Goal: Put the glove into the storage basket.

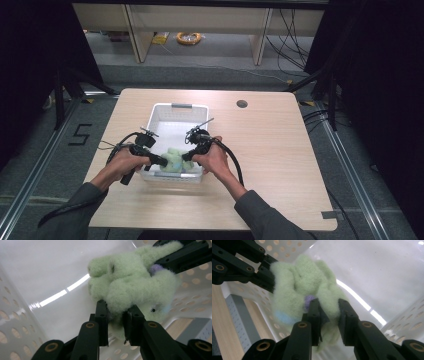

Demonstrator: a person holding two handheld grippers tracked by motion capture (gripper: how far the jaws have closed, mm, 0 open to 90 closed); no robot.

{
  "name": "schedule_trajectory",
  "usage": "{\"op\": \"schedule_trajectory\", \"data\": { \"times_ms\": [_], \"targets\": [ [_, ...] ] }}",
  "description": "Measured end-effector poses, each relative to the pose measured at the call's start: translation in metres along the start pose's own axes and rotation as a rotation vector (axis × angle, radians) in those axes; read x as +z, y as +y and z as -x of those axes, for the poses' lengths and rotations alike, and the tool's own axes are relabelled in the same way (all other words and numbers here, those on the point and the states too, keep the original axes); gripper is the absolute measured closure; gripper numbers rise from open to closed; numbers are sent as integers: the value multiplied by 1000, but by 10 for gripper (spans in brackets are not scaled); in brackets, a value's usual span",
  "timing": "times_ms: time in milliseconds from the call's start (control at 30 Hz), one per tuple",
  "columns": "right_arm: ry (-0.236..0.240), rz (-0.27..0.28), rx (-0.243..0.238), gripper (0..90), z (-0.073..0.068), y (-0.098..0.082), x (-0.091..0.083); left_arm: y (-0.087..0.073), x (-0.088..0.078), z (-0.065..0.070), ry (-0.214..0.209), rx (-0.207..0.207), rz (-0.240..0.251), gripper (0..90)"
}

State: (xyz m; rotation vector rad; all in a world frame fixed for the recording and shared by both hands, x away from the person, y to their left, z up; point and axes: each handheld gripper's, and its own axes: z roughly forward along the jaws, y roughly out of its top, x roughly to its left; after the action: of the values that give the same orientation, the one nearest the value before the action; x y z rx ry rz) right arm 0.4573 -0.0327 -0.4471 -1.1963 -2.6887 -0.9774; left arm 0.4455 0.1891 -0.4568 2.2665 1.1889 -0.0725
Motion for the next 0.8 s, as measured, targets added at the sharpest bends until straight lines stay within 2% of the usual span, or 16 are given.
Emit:
{"op": "schedule_trajectory", "data": {
  "times_ms": [133, 267, 400, 567, 633, 667, 800],
  "targets": [
    [-10, -12, 0, 735, -2, 0, 2, -1, 2, 0, 13, 4, -6, 718],
    [-26, -35, -5, 722, -3, 0, 4, -1, 4, 2, 36, 26, -20, 687],
    [-57, -39, -15, 686, -1, 1, 6, 1, 1, 0, 49, 17, -9, 624],
    [-67, -33, -11, 616, 0, 2, 2, 5, -10, -1, 63, 1, 31, 565],
    [-81, -28, -10, 610, -1, 4, -2, 6, -12, -1, 64, 2, 45, 562],
    [-81, -28, -10, 610, -1, 4, -2, 6, -14, 1, 71, -10, 53, 562],
    [-82, -2, -22, 599, -1, 6, -12, 8, -22, 3, 69, 3, 71, 540]
  ]
}}
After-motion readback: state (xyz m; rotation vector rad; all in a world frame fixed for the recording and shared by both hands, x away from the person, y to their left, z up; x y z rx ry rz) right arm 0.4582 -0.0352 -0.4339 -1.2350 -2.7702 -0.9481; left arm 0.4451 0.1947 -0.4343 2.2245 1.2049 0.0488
